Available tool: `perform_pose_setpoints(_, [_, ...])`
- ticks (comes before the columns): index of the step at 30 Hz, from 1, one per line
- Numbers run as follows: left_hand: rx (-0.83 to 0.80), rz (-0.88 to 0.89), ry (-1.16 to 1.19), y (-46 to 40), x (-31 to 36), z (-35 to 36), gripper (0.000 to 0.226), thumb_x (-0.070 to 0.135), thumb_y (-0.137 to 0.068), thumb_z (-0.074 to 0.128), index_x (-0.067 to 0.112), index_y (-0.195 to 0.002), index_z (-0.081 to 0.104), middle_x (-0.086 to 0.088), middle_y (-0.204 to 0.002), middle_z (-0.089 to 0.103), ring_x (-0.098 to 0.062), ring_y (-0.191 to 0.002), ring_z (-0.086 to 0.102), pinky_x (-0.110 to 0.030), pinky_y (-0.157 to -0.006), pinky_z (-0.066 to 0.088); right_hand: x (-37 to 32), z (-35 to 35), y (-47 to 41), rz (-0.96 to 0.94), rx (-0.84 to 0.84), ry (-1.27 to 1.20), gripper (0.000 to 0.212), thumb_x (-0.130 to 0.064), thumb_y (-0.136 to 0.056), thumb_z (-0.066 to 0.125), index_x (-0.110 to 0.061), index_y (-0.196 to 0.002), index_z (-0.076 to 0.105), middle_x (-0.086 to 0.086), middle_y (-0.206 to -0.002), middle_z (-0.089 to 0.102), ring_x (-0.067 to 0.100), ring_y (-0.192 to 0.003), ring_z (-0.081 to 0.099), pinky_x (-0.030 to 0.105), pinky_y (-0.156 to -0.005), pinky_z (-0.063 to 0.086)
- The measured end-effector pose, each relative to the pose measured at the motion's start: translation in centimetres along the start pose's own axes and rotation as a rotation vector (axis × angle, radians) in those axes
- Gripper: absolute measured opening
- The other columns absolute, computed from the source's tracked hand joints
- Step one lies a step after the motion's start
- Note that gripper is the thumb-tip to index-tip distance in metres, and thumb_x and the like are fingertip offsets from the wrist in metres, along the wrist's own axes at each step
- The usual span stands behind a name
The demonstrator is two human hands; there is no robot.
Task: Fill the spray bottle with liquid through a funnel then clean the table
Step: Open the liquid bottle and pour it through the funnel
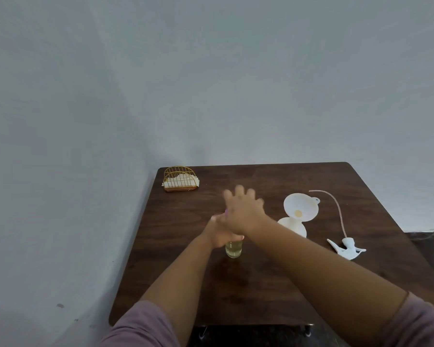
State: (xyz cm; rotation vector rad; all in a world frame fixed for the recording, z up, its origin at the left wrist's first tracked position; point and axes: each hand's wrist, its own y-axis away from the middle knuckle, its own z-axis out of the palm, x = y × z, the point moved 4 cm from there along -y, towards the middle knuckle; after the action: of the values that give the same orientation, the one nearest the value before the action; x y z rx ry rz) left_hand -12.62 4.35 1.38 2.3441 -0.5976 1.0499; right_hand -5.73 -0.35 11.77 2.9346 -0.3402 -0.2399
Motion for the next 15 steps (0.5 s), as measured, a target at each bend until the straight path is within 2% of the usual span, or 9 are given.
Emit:
perform_pose_setpoints(1, [-0.030, 0.025, -0.074, 0.4, 0.6, 0.0, 0.038, 0.006, -0.087, 0.067, 0.003, -0.123, 0.058, -0.015, -0.117, 0.065, -0.023, -0.103, 0.060, -0.031, -0.088, 0.049, 0.3, 0.4, 0.1, 0.090, 0.075, 0.052, 0.055, -0.060, -0.090, 0.045, -0.017, -0.124, 0.042, 0.010, -0.119, 0.050, 0.030, -0.109, 0.047, 0.042, -0.084, 0.043])
perform_pose_setpoints(2, [-0.036, 0.033, -0.127, 0.4, 0.5, 0.0, 0.030, 0.006, -0.089, 0.062, 0.002, -0.119, 0.060, -0.017, -0.114, 0.066, -0.026, -0.101, 0.060, -0.032, -0.084, 0.048, 0.4, 1.1, 0.3, 0.152, 0.073, 0.029, 0.051, -0.057, -0.093, 0.039, -0.014, -0.120, 0.044, 0.010, -0.113, 0.057, 0.029, -0.104, 0.053, 0.039, -0.080, 0.044])
perform_pose_setpoints(4, [-0.045, -0.005, -0.119, 0.6, 0.7, 0.0, 0.027, 0.007, -0.091, 0.060, 0.002, -0.117, 0.061, -0.018, -0.114, 0.065, -0.029, -0.103, 0.060, -0.037, -0.087, 0.048, 0.0, 2.0, 0.3, 0.079, 0.008, 0.035, 0.035, -0.041, -0.097, 0.040, -0.013, -0.118, 0.044, 0.011, -0.112, 0.061, 0.028, -0.102, 0.056, 0.036, -0.077, 0.045])
perform_pose_setpoints(6, [-0.032, -0.034, -0.019, 0.7, 0.3, -0.2, 0.044, 0.012, -0.084, 0.072, 0.006, -0.125, 0.058, -0.012, -0.120, 0.064, -0.027, -0.113, 0.060, -0.036, -0.095, 0.050, -0.4, 1.4, 0.2, -0.053, -0.096, 0.157, 0.031, -0.023, -0.095, 0.048, -0.016, -0.124, 0.042, 0.013, -0.125, 0.050, 0.030, -0.113, 0.046, 0.040, -0.088, 0.044])
perform_pose_setpoints(9, [0.036, -0.133, 0.201, 1.0, 0.6, -0.6, 0.090, 0.014, -0.061, 0.090, 0.004, -0.138, 0.044, -0.012, -0.133, 0.055, -0.029, -0.124, 0.054, -0.032, -0.100, 0.046, -0.9, -0.1, -0.1, -0.188, -0.284, 0.143, 0.065, -0.006, -0.079, 0.066, -0.031, -0.133, 0.040, 0.008, -0.133, 0.029, 0.031, -0.123, 0.031, 0.048, -0.102, 0.037])
perform_pose_setpoints(10, [0.022, -0.142, 0.299, 0.8, 0.4, -0.4, 0.103, 0.012, -0.052, 0.091, 0.001, -0.140, 0.039, -0.015, -0.135, 0.052, -0.033, -0.127, 0.051, -0.037, -0.103, 0.044, -1.1, -0.5, -0.1, -0.202, -0.305, 0.052, 0.068, -0.009, -0.078, 0.068, -0.035, -0.133, 0.037, 0.006, -0.134, 0.026, 0.031, -0.123, 0.030, 0.049, -0.103, 0.036])
perform_pose_setpoints(11, [0.003, -0.137, 0.346, 0.3, -0.1, -0.2, 0.104, 0.012, -0.050, 0.089, 0.002, -0.141, 0.039, -0.016, -0.134, 0.052, -0.035, -0.127, 0.051, -0.043, -0.105, 0.044, -1.1, -0.8, -0.2, -0.207, -0.272, -0.038, 0.063, -0.019, -0.081, 0.067, -0.037, -0.133, 0.036, 0.005, -0.135, 0.025, 0.030, -0.123, 0.030, 0.048, -0.102, 0.036])
perform_pose_setpoints(13, [-0.055, -0.077, 0.165, 0.3, -0.5, -0.1, 0.074, 0.019, -0.064, 0.083, 0.014, -0.132, 0.054, -0.002, -0.123, 0.062, -0.023, -0.116, 0.059, -0.045, -0.102, 0.048, -0.7, -1.0, -0.5, -0.116, -0.059, -0.135, 0.051, -0.046, -0.089, 0.057, -0.029, -0.132, 0.037, 0.007, -0.134, 0.033, 0.030, -0.121, 0.038, 0.045, -0.096, 0.040])
perform_pose_setpoints(15, [-0.073, -0.033, 0.013, 1.1, 0.3, -0.5, 0.054, 0.018, -0.074, 0.078, 0.016, -0.125, 0.060, 0.001, -0.116, 0.066, -0.019, -0.110, 0.062, -0.037, -0.098, 0.050, -0.2, -0.3, -0.2, 0.009, 0.050, -0.107, 0.048, -0.053, -0.093, 0.046, -0.018, -0.126, 0.043, 0.009, -0.123, 0.049, 0.029, -0.111, 0.050, 0.039, -0.083, 0.045])
